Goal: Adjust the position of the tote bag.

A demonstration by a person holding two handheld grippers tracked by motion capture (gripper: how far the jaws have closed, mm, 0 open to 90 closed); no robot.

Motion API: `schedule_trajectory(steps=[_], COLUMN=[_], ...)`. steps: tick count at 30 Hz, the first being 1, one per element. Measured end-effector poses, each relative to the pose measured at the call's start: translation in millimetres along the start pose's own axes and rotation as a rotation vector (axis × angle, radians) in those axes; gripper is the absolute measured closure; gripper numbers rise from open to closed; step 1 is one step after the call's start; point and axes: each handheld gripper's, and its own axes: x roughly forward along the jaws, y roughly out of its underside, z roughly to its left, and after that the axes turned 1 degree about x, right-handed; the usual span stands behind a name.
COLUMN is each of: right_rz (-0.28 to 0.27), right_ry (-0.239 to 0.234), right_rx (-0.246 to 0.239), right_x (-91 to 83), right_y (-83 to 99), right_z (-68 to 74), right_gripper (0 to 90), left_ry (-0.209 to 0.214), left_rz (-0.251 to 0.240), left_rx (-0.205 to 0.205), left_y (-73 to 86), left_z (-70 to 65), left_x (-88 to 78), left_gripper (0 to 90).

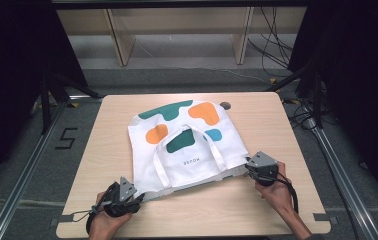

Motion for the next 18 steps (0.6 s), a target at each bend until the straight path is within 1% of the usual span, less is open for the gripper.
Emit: schedule_trajectory(steps=[1,2,3,4,5,6,7,8,9,10,11,12,13,14,15,16,17,18], right_rz=[0.000,0.000,0.007,0.007,0.007,0.001,0.002,0.010,0.010,0.007,-0.010,-0.010,-0.007,-0.010,-0.006,-0.011,-0.011,-0.015], right_ry=[-0.015,-0.015,-0.031,-0.041,-0.041,-0.043,-0.051,-0.051,-0.051,-0.049,-0.044,-0.044,-0.033,-0.026,-0.014,-0.005,-0.005,0.014], right_rx=[0.002,0.002,0.025,0.025,0.025,0.041,0.033,0.006,0.006,0.023,0.037,0.037,0.047,0.039,0.026,-0.009,-0.009,-0.031], right_x=[-5.7,-5.7,-12.2,-14.0,-14.0,-15.2,-15.5,-12.5,-12.5,-10.0,-8.3,-8.3,-4.5,-2.4,0.0,2.5,2.5,8.6], right_y=[3.3,3.3,7.8,9.1,9.1,10.1,10.5,10.2,10.2,10.6,10.5,10.5,9.7,9.0,7.5,5.7,5.7,0.9], right_z=[0.3,0.3,1.2,1.1,1.1,1.9,1.9,3.9,3.9,6.4,6.3,6.3,6.8,7.7,9.1,9.8,9.8,10.7], right_gripper=[83.3,83.3,85.1,85.9,85.9,86.3,86.7,86.9,86.9,81.9,78.1,78.1,72.5,72.7,73.8,76.0,76.0,80.8], left_ry=[0.001,0.001,-0.007,-0.007,-0.010,-0.025,-0.040,-0.041,-0.041,-0.030,-0.022,-0.022,-0.029,-0.033,-0.039,-0.036,-0.036,-0.040], left_rz=[0.004,0.004,0.011,0.011,0.013,-0.001,-0.003,-0.006,-0.006,-0.022,-0.014,-0.014,-0.016,-0.007,-0.017,-0.011,-0.011,-0.008], left_rx=[0.018,0.018,0.023,0.023,0.020,0.003,-0.001,0.005,0.005,0.013,0.032,0.032,0.054,0.080,0.108,0.125,0.125,0.128], left_y=[0.1,0.1,-0.4,-0.4,-1.3,-2.2,-3.9,-4.9,-4.9,-4.9,-4.9,-4.9,-5.1,-5.6,-6.5,-7.0,-7.0,-7.2], left_z=[-3.3,-3.3,-5.1,-5.1,-3.2,-1.5,1.9,5.2,5.2,7.0,7.5,7.5,6.7,6.5,6.5,6.2,6.2,6.6], left_x=[0.8,0.8,2.6,2.6,2.8,4.5,5.7,6.9,6.9,7.6,6.9,6.9,8.1,8.0,9.4,9.2,9.2,8.2], left_gripper=[39.7,39.7,38.4,38.5,38.5,40.0,41.7,47.2,50.8,57.8,61.6,65.0,68.3,70.6,72.3,73.2,74.3,74.9])
